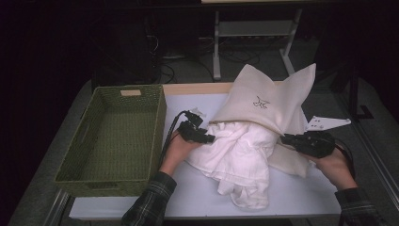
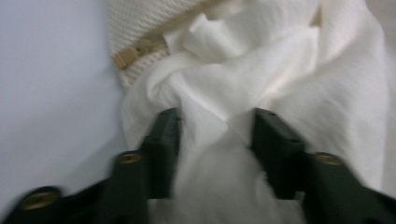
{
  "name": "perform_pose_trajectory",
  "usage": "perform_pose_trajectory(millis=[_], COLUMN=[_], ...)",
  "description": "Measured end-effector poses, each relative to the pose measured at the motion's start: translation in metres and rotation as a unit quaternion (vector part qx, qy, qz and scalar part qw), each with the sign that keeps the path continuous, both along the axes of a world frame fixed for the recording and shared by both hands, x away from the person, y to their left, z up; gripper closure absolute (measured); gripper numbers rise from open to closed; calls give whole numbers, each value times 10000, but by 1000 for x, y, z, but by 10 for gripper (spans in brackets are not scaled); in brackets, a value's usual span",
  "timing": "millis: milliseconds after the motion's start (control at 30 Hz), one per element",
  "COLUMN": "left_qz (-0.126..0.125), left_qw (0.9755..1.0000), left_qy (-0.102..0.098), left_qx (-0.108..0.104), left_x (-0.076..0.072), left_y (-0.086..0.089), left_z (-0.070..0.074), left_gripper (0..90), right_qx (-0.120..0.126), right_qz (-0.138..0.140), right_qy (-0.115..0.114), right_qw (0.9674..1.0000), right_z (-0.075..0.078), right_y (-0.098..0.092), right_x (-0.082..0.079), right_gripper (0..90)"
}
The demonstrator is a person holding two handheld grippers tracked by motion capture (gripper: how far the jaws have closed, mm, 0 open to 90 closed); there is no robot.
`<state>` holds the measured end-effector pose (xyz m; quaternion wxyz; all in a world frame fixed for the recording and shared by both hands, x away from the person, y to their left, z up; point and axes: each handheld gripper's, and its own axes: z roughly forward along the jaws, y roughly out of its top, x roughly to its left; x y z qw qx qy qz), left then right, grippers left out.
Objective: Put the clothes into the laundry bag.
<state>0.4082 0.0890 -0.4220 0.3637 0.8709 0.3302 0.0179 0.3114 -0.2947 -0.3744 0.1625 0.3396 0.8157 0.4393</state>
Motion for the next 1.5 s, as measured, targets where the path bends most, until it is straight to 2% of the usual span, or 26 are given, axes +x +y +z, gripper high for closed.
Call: perform_pose_trajectory(millis=[67, 100, 167, 233, 333, 400, 500, 600, 767, 867, 1000, 1133, 1233, 1367, 1500], left_qz=[-185, -277, -412, -449, -592, -729, -906, -1067, -1350, -1489, -1623, -1628, -1518, -1253, -1273], left_qw=[9998, 9995, 9989, 9989, 9976, 9964, 9939, 9899, 9856, 9821, 9793, 9794, 9813, 9843, 9854], left_qy=[106, 122, 171, 107, 124, 58, -77, -201, -328, -420, -464, -391, -477, -607, -503], left_qx=[20, 89, 114, 47, -331, -429, -629, -916, -959, -1070, -1114, -1126, -1087, -1088, -1016], left_x=[-2, -4, -8, -12, -17, -21, -26, -31, -36, -39, -40, -38, -35, -28, -28], left_y=[-3, -5, -9, -11, -15, -23, -36, -49, -77, -95, -119, -141, -154, -160, -160], left_z=[-2, -3, -4, 0, 8, 14, 25, 38, 52, 59, 59, 42, 31, 26, 23], left_gripper=[805, 848, 877, 884, 886, 886, 887, 888, 890, 892, 892, 892, 892, 891, 882], right_qx=[-9, -14, -7, -2, -17, -23, -24, -25, -30, -31, -23, 2, 8, 31, 32], right_qz=[-4, -4, -8, -11, -10, -11, -12, -7, -13, -17, -38, -73, -88, -122, -110], right_qy=[-7, -16, -20, -29, -26, -31, -36, -43, -49, -57, -76, -135, -159, -174, -175], right_qw=[10000, 10000, 10000, 10000, 10000, 10000, 10000, 10000, 10000, 10000, 10000, 9999, 9998, 9998, 9998], right_z=[0, 0, 0, 0, 0, 0, 0, 0, 0, 0, 1, 3, 5, 5, 5], right_y=[0, 0, 0, 0, 0, 1, 1, 1, 1, 0, 0, -1, -2, -3, -3], right_x=[0, 0, -1, -1, 0, 0, 0, 0, 0, 0, 0, -1, -2, -2, -1], right_gripper=[839, 838, 839, 839, 839, 839, 839, 839, 839, 839, 839, 841, 841, 841, 841])
